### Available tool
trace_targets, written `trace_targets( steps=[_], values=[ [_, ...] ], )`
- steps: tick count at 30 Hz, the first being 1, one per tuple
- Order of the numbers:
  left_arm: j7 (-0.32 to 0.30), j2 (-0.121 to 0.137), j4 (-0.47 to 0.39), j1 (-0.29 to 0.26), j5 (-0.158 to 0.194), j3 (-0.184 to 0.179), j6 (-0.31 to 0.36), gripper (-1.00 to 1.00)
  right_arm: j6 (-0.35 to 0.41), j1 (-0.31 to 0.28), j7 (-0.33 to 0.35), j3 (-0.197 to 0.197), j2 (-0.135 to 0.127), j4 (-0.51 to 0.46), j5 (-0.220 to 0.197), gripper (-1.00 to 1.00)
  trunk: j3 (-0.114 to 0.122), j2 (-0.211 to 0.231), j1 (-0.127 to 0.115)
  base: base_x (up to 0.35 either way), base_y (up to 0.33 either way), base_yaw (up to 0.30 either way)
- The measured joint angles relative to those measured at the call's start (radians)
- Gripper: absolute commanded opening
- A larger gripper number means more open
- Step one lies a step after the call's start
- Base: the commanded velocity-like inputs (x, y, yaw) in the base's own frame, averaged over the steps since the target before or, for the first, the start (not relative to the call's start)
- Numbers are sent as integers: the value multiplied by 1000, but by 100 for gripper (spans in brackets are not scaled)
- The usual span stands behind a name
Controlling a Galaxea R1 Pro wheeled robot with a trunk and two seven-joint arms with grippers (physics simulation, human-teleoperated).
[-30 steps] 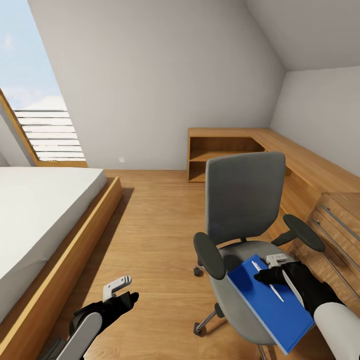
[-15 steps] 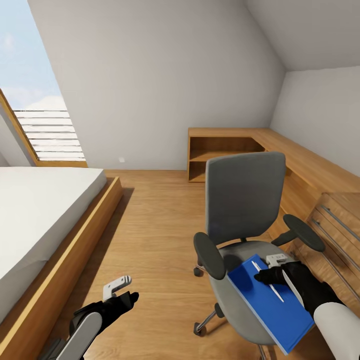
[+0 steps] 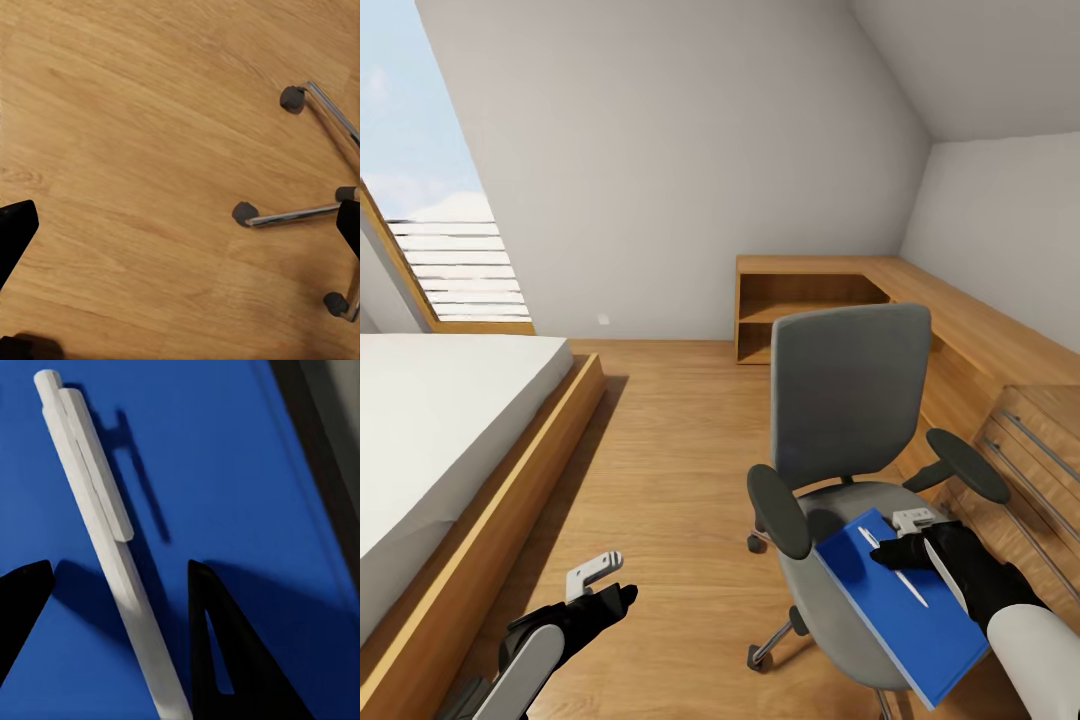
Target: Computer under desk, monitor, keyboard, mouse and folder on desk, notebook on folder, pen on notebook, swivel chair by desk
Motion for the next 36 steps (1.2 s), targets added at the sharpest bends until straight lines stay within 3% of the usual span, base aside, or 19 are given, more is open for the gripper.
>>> trace_targets(
  steps=[27, 36],
  values=[
    [1, 0, 0, 0, 0, 0, 0, 100, 67, 0, 1, -3, 0, -6, -1, -100, 0, 0, 0, 0, 0, 0],
    [1, 0, 0, 0, 1, -1, 0, 100, 84, 0, 5, 0, 1, -16, -21, -100, 0, 0, 0, 0, 0, 0]
  ],
)
